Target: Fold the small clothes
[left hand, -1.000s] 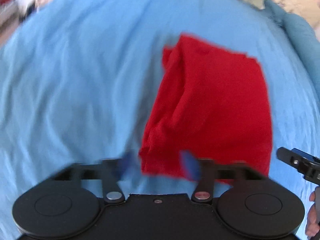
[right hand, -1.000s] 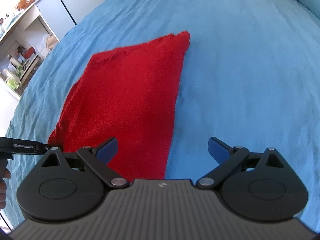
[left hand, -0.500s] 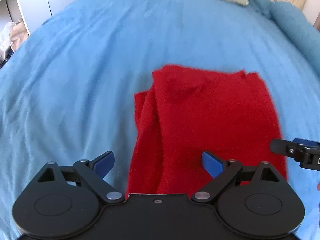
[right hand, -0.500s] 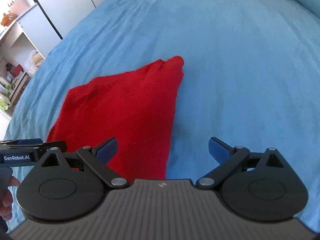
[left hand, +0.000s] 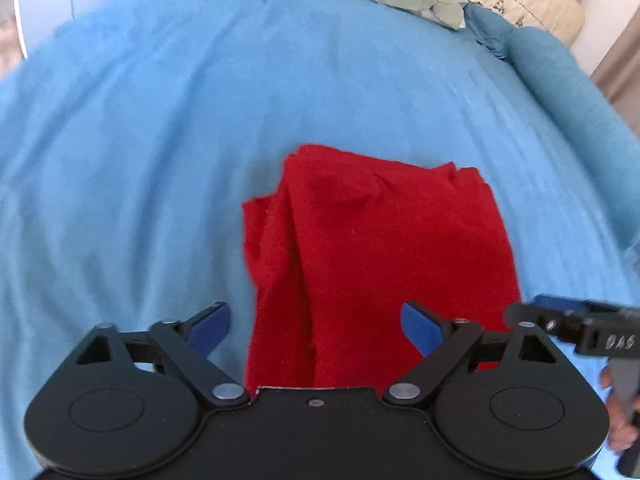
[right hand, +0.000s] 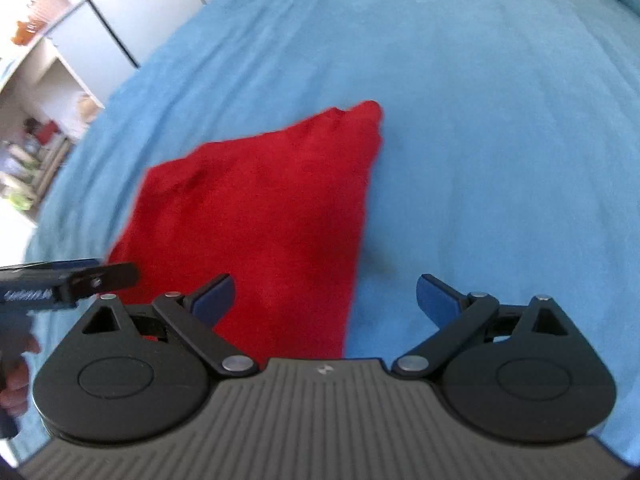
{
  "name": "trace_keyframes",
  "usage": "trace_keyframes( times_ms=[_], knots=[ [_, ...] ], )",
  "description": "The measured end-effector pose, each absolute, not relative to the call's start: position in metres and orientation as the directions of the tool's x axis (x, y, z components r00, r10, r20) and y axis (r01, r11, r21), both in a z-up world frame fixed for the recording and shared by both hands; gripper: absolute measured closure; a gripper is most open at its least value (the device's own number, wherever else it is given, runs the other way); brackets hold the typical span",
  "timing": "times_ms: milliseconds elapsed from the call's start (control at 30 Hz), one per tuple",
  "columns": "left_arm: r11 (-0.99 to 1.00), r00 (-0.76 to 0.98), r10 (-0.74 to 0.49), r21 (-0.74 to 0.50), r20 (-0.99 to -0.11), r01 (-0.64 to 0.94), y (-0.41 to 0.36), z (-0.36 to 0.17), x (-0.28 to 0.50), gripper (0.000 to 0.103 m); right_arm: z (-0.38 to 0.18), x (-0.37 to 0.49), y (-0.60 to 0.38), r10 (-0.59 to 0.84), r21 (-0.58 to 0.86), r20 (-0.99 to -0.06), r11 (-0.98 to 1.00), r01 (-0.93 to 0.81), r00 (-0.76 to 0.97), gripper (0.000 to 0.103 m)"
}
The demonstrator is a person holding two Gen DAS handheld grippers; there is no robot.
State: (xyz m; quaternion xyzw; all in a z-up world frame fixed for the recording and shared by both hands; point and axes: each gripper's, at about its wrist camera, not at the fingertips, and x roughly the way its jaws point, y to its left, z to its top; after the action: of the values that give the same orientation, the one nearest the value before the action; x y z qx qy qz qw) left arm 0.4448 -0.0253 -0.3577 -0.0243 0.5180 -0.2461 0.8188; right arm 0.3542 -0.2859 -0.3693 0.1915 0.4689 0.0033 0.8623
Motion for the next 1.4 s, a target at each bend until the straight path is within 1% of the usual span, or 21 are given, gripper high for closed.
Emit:
trace_keyframes(
  times_ms=[33,67,133,233,300,333,367,400,467,500,567,667,833,933,1033,1133,1233,1300,1400],
  knots=[
    [0.871,0.318,-0.446,-0.324,-0.836,0.37,-0.024,-0.363,0.449,0.029,-0.37,0.355,-0.286,0.206,0.347,-0.809,0.923,0.164,0.55,0.0],
    [0.867,0.295,-0.457,-0.346,-0.839,0.358,-0.022,-0.368,0.453,0.036,-0.373,0.357,-0.286,0.234,0.367,-0.811,0.917,0.156,0.537,0.011],
    [0.864,0.264,-0.47,-0.379,-0.842,0.331,-0.019,-0.379,0.458,0.035,-0.382,0.362,-0.287,0.287,0.41,-0.814,0.899,0.151,0.506,0.021],
    [0.856,0.252,-0.492,-0.41,-0.833,0.316,-0.016,-0.383,0.458,0.035,-0.396,0.363,-0.286,0.336,0.463,-0.807,0.87,0.167,0.486,0.022],
    [0.851,0.236,-0.5,-0.422,-0.833,0.312,-0.016,-0.382,0.459,0.046,-0.402,0.362,-0.285,0.35,0.489,-0.796,0.853,0.183,0.495,0.022],
    [0.854,0.236,-0.493,-0.416,-0.837,0.311,-0.018,-0.381,0.459,0.049,-0.403,0.362,-0.284,0.352,0.497,-0.79,0.847,0.189,0.502,0.022],
    [0.856,0.24,-0.488,-0.407,-0.839,0.318,-0.021,-0.378,0.457,0.057,-0.403,0.363,-0.283,0.351,0.498,-0.788,0.846,0.188,0.507,0.03],
    [0.86,0.25,-0.477,-0.387,-0.843,0.333,-0.025,-0.375,0.454,0.062,-0.401,0.363,-0.282,0.343,0.49,-0.787,0.853,0.182,0.512,0.034],
    [0.87,0.278,-0.445,-0.339,-0.851,0.358,-0.032,-0.368,0.449,0.067,-0.397,0.363,-0.276,0.321,0.461,-0.791,0.872,0.163,0.521,0.049],
    [0.876,0.293,-0.431,-0.317,-0.854,0.364,-0.035,-0.364,0.445,0.07,-0.393,0.362,-0.272,0.306,0.443,-0.792,0.884,0.152,0.528,0.052],
    [0.883,0.321,-0.414,-0.291,-0.852,0.367,-0.039,-0.357,0.439,0.072,-0.386,0.361,-0.267,0.286,0.419,-0.789,0.898,0.137,0.543,0.061],
    [0.881,0.365,-0.413,-0.264,-0.835,0.393,-0.044,-0.339,0.425,0.073,-0.37,0.354,-0.263,0.282,0.419,-0.768,0.9,0.118,0.575,0.064],
    [0.856,0.387,-0.448,-0.262,-0.806,0.446,-0.058,-0.301,0.388,0.073,-0.337,0.328,-0.27,0.293,0.439,-0.724,0.894,0.089,0.624,0.065],
    [0.838,0.381,-0.473,-0.272,-0.794,0.474,-0.071,-0.282,0.355,0.073,-0.317,0.3,-0.285,0.301,0.453,-0.713,0.887,0.088,0.633,0.065],
    [0.826,0.354,-0.494,-0.302,-0.794,0.476,-0.088,-0.277,0.318,0.073,-0.301,0.264,-0.307,0.318,0.479,-0.713,0.872,0.101,0.625,0.065],
    [0.819,0.316,-0.498,-0.318,-0.807,0.478,-0.104,-0.289,0.278,0.073,-0.294,0.224,-0.324,0.326,0.475,-0.731,0.874,0.103,0.6,0.065],
    [0.821,0.274,-0.49,-0.332,-0.828,0.464,-0.115,-0.315,0.253,0.073,-0.305,0.192,-0.34,0.322,0.462,-0.757,0.879,0.117,0.569,0.065],
    [0.829,0.258,-0.466,-0.317,-0.846,0.46,-0.122,-0.335,0.238,0.073,-0.324,0.172,-0.349,0.318,0.449,-0.776,0.885,0.122,0.545,0.065],
    [0.841,0.298,-0.43,-0.257,-0.853,0.476,-0.126,-0.352,0.227,0.07,-0.358,0.156,-0.354,0.295,0.404,-0.813,0.907,0.121,0.502,0.064]
  ],
)
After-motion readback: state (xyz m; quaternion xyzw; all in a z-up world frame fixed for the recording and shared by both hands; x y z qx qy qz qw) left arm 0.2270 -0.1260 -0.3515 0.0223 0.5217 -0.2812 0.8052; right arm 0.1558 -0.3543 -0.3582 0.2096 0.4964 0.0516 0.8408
